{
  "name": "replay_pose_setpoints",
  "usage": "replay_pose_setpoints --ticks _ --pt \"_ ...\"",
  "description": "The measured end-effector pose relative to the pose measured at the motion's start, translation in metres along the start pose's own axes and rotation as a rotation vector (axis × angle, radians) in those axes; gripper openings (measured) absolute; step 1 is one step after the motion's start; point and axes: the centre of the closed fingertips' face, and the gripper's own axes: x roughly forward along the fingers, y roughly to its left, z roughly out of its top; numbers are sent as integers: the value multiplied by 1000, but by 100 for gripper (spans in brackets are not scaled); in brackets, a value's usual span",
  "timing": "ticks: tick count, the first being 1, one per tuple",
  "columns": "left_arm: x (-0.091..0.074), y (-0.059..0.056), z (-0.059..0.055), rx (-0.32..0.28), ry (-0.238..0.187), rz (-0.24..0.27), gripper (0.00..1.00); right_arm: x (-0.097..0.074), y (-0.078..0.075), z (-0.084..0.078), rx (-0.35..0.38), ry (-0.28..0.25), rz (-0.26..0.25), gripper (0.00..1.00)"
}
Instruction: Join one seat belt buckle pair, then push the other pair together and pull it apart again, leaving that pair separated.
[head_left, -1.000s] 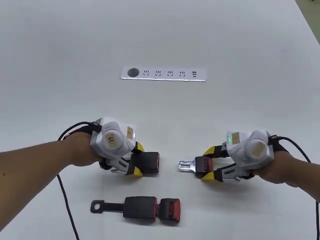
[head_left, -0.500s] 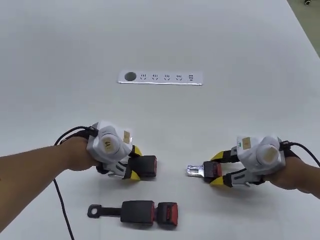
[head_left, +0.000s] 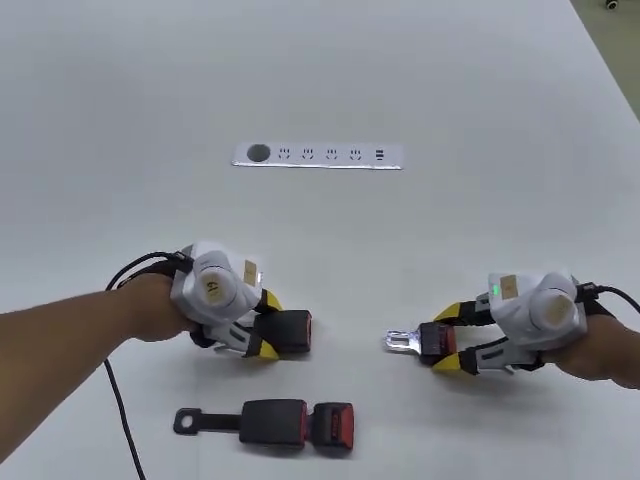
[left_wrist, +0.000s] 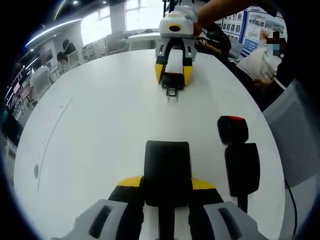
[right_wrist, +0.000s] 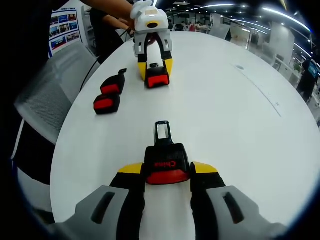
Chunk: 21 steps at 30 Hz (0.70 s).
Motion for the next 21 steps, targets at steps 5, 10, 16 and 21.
replay_pose_setpoints --ticks 5,10,16,21 --pt "0 0 1 -1 2 0 34 -2 3 4 5 -3 -4 33" --pt "0 1 0 -5 6 3 34 -3 5 5 2 0 -9 34" --pt "0 -1 2 17 9 4 34 -2 4 2 -23 17 -28 34" --pt "0 -2 4 -3 21 4 38 -2 4 0 -3 22 -15 47"
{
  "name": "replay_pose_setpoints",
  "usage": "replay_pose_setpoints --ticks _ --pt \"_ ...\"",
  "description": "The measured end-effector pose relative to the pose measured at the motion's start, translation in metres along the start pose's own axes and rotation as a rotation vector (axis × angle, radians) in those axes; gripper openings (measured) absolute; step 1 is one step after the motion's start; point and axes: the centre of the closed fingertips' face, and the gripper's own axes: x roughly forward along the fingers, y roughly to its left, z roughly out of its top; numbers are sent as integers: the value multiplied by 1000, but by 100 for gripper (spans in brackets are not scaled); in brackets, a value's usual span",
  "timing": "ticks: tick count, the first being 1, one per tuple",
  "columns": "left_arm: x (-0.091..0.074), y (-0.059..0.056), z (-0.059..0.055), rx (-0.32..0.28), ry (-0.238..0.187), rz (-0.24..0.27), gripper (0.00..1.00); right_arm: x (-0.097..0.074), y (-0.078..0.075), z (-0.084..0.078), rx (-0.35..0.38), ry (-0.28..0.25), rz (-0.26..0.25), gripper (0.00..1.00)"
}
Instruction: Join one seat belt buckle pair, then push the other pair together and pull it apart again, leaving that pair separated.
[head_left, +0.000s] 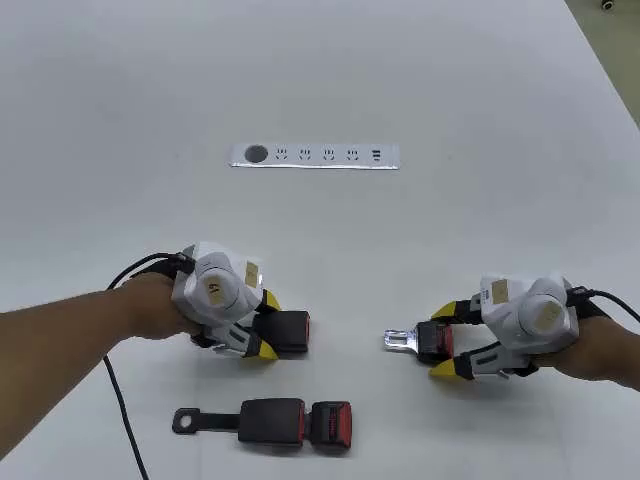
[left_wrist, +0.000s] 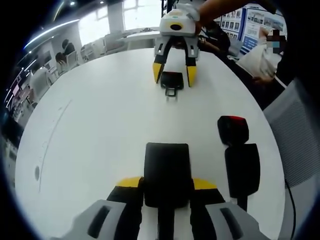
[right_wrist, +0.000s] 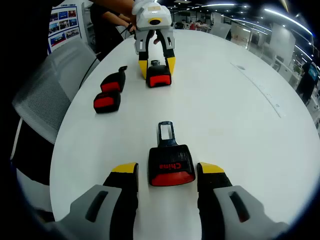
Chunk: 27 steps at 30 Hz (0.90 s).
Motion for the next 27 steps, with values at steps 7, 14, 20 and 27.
replay_pose_setpoints --ticks 7,14,20,27 --pt "-2 -2 4 -5 -19 17 61 0 -10 -4 61 3 -56 64" --pt "-13 4 5 -72 -43 81 72 -10 -26 11 189 -78 -195 63" --pt "-21 2 6 -214 -110 158 73 -14 -31 12 296 -112 -302 68" --pt "-40 6 1 -352 -176 292 78 -23 -30 20 416 -199 -419 74"
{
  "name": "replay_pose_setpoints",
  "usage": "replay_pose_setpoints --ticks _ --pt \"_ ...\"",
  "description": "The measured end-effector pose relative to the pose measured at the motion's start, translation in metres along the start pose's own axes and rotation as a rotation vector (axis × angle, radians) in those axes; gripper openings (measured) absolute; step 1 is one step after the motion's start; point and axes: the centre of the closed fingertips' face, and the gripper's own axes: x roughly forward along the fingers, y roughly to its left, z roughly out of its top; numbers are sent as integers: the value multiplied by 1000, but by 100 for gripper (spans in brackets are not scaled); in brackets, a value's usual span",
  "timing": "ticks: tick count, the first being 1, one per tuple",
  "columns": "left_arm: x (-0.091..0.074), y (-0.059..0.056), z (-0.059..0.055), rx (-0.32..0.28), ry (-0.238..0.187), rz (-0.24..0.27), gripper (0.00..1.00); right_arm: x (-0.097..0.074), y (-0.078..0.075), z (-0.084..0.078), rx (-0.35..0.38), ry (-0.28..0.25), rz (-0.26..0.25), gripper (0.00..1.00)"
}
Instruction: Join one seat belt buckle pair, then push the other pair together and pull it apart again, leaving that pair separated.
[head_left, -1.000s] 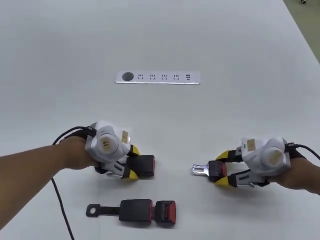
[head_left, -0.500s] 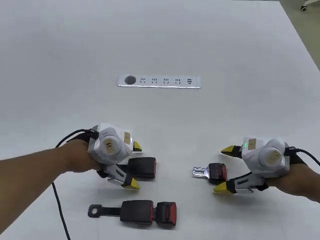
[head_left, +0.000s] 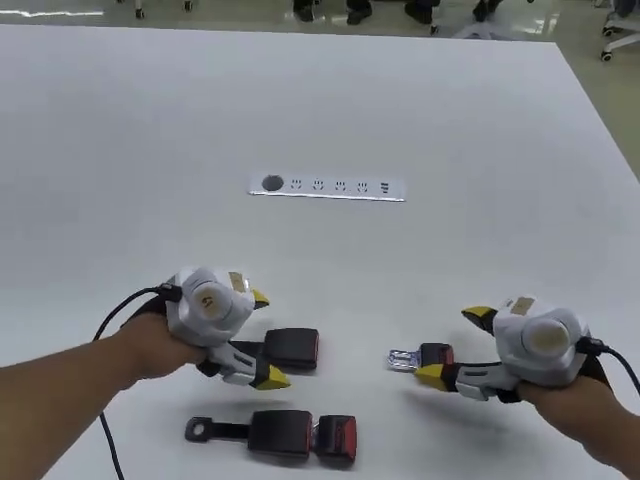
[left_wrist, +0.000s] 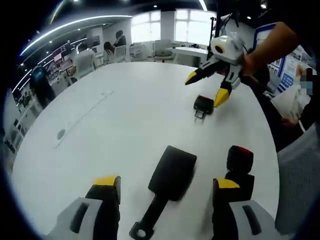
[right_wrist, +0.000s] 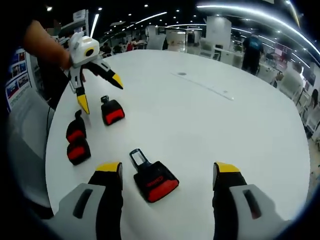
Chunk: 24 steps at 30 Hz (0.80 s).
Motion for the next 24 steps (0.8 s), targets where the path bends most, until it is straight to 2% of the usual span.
replay_pose_setpoints --ticks 2,5,6,7,9,10,12,13,15,17,21,22,23,24 --pt "-4 4 0 -20 -18 35 83 0 -3 2 7 -8 -14 78" --pt "-14 10 -1 -101 -49 88 86 -4 1 4 24 -31 -46 80" --pt "-18 11 2 -119 -60 104 87 -5 2 5 27 -36 -53 80" --pt "-22 11 6 -145 -90 129 87 -6 4 7 28 -45 -69 82" --pt "-29 8 8 -158 -105 149 88 -9 6 9 37 -57 -85 85" --pt "-32 7 8 -188 -110 171 90 -10 7 10 45 -61 -88 86" --pt "-35 5 4 -219 -106 188 96 -14 11 13 57 -71 -98 85" --pt "-38 4 2 -235 -117 199 98 -16 12 13 57 -77 -111 86" --pt "-42 2 4 -265 -151 202 98 -21 16 14 64 -91 -127 87" --pt "-47 -2 1 -274 -157 221 98 -25 18 15 68 -98 -136 87" --pt "-55 -13 -1 -296 -178 224 98 -35 22 15 80 -115 -158 86" --pt "-57 -16 -1 -315 -204 216 99 -37 25 16 92 -124 -164 87" --pt "-59 -17 -3 -319 -203 217 99 -40 24 17 107 -141 -169 87" --pt "-62 -23 -4 -326 -202 223 98 -43 24 17 116 -152 -175 88"
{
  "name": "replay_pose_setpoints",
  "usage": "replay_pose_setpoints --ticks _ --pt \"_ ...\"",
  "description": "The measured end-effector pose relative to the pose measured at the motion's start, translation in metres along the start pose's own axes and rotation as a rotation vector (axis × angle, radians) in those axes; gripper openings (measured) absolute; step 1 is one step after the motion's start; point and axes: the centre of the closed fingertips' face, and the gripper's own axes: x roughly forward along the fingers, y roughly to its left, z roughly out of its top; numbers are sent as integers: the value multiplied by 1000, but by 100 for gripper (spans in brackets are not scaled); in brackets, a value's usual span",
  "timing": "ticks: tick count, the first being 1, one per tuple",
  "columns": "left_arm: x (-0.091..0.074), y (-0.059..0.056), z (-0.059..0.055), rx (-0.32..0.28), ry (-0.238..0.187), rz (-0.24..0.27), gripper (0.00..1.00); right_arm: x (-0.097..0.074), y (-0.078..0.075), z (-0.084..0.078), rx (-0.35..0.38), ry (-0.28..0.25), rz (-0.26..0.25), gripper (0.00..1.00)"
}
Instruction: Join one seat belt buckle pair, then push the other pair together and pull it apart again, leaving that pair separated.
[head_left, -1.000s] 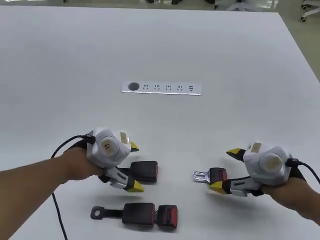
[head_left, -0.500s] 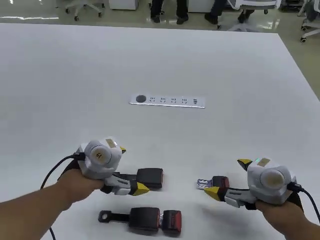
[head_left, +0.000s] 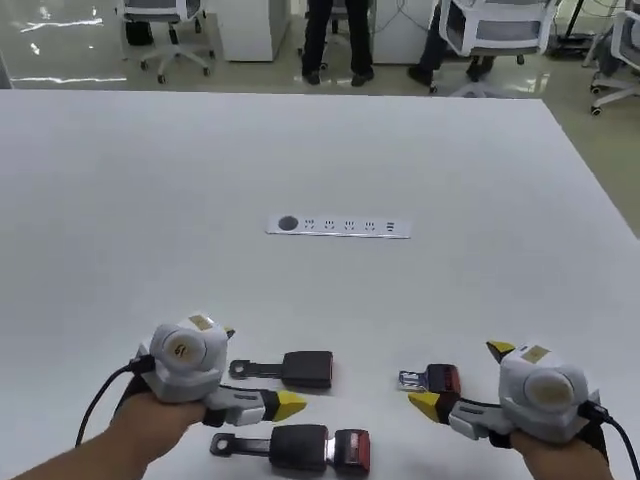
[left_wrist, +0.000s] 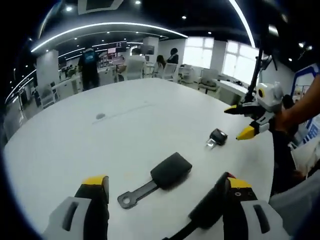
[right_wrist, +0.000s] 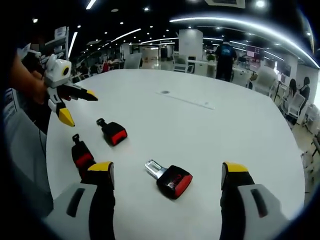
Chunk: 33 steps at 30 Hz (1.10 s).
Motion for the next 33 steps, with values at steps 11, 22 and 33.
replay_pose_setpoints --ticks 11,22,33 --pt "-50 -2 -19 -125 -91 61 100 -35 28 -3 50 -53 -46 91" --pt "-86 1 -43 -185 -99 130 98 -66 40 -15 85 -68 -84 92" --pt "-112 -3 -44 -192 -146 153 100 -81 44 -23 78 -92 -100 93"
